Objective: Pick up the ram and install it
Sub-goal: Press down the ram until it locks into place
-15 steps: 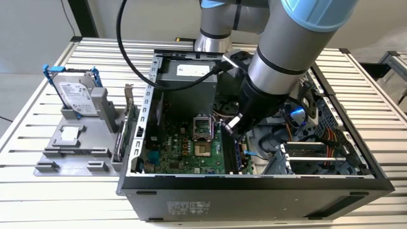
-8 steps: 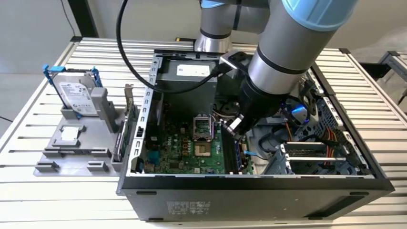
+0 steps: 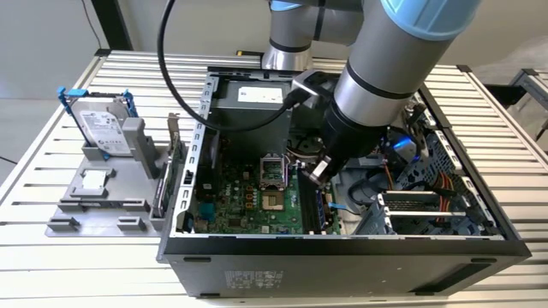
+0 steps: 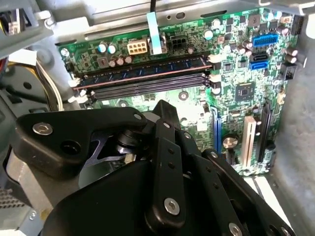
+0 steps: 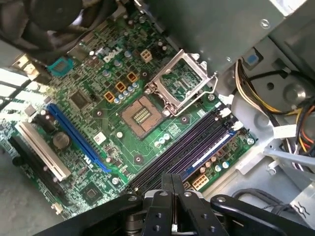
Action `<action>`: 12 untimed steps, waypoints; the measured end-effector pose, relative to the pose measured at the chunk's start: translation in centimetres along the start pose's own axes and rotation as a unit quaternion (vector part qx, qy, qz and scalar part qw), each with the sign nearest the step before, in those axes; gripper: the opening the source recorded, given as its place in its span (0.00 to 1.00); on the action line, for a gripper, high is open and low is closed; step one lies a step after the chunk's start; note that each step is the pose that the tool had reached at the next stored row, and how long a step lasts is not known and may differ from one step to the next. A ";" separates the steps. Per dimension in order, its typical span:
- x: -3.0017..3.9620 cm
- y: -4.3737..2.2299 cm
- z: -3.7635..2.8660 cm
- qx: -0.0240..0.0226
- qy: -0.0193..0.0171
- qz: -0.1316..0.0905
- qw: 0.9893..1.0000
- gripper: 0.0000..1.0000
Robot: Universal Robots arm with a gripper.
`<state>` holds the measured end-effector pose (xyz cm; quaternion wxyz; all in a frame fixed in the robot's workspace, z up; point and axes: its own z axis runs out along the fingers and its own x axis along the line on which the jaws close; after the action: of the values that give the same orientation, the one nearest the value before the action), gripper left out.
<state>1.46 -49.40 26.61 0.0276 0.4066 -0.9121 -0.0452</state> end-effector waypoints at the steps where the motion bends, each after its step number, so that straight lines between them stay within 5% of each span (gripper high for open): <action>1: 0.00 0.00 0.00 0.000 0.001 -0.006 1.000 0.00; 12: -0.02 0.01 0.00 0.001 0.005 -0.051 0.999 0.00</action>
<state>1.46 -49.38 26.61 0.0300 0.4524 -0.8902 -0.0439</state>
